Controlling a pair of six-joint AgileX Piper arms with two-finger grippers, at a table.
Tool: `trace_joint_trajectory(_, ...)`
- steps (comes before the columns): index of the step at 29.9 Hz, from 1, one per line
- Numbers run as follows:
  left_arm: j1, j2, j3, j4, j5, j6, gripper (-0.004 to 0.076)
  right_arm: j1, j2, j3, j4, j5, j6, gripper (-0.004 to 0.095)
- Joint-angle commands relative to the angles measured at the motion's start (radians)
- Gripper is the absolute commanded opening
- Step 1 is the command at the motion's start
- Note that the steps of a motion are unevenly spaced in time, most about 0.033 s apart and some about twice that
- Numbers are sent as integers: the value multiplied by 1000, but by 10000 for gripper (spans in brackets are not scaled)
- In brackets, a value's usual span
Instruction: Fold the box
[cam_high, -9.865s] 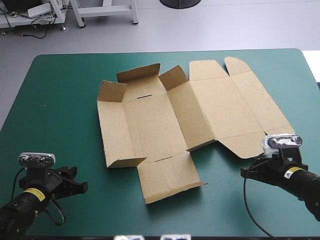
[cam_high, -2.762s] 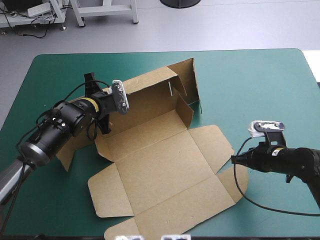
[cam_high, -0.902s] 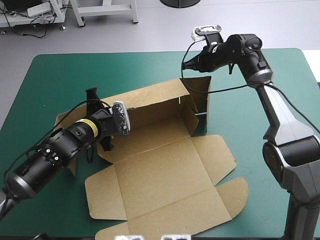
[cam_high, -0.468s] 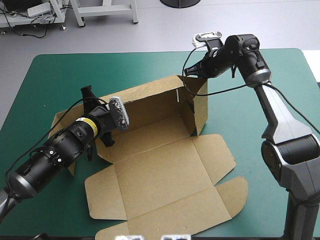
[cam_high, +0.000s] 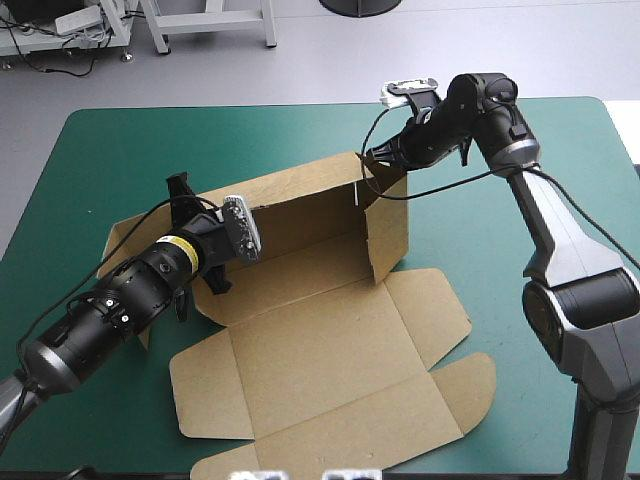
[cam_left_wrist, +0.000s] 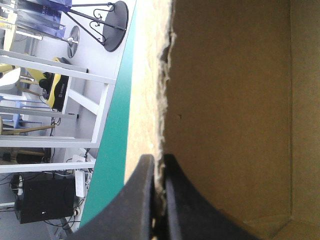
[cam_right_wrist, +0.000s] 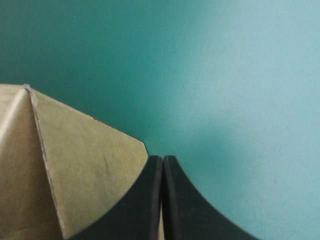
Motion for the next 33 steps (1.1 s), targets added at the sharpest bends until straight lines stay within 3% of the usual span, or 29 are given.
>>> trace_joint_trajectory(1,4,-15,-18,-3,-8,-18,-6,-5,-58,-18,57,-29,-26,-20)
trace_joint_trajectory(12,4,-15,-18,-3,-19,-23,-6,-6,-107,65,99,-73,-43,-20)
trace_joint_trajectory(19,4,-15,-18,-10,-16,-23,-6,-38,-213,254,180,-192,-93,-20)
trace_joint_trajectory(25,4,-15,-18,-10,-26,-39,-6,-45,-320,460,243,-374,-185,-20)
trace_joint_trajectory(33,4,-15,-18,-21,-26,-41,-6,-45,-412,759,453,-629,-445,-20)
